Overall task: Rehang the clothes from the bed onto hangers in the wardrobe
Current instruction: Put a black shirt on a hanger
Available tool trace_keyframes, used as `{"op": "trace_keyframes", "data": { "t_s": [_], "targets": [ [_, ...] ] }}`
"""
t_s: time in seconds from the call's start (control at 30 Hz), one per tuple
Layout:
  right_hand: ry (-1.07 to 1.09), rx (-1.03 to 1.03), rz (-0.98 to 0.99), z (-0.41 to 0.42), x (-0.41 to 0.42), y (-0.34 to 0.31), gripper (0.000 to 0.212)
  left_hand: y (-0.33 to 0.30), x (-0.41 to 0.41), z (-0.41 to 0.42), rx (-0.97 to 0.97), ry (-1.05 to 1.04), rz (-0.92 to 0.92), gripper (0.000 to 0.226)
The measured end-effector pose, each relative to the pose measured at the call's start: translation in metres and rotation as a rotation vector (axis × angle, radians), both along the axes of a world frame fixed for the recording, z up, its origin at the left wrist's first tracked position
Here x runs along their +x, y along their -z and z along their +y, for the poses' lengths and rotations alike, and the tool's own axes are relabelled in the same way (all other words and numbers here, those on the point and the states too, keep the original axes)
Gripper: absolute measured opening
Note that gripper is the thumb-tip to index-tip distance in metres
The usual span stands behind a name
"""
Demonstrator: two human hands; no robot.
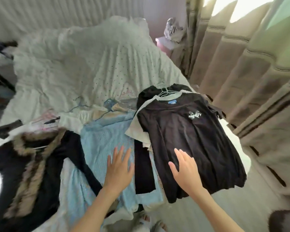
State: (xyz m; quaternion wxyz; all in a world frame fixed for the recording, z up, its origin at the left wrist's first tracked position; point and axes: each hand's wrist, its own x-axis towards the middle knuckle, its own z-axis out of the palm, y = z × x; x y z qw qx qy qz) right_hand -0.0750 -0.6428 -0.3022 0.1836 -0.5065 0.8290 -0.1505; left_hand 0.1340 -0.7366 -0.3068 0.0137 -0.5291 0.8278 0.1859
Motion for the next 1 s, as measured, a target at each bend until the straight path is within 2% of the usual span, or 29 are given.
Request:
{"op": "trace_keyframes", "data": {
  "t_s": [0.07, 0.2, 0.5, 0.77, 1.0],
  "targets": [
    [-0.037, 0.027, 0.022, -0.013, -0.006, 0.004, 0.057, 0.009, 0.004, 0.0, 0.049, -0.014, -0.012, 0.077],
    [-0.094, 0.066, 0.07, -0.052, -0.03, 0.011, 0.055, 0.026, -0.01, -0.025, 0.153, -0.064, -0.024, 0.055],
    [-0.033, 0.161, 0.153, -0.157, -0.116, 0.049, 0.056, 0.075, -0.085, -0.136, 0.197, 0.017, -0.018, 0.053],
    [0.022, 0.189, 0.225, -0.236, -0.21, 0.069, 0.054, 0.092, -0.169, -0.228, 0.236, 0.053, 0.048, 0.054],
    [-0.003, 0.232, 0.214, -0.313, -0.292, 0.097, 0.056, 0.128, -0.215, -0.303, 0.216, 0.002, -0.02, 0.054]
  ]
}}
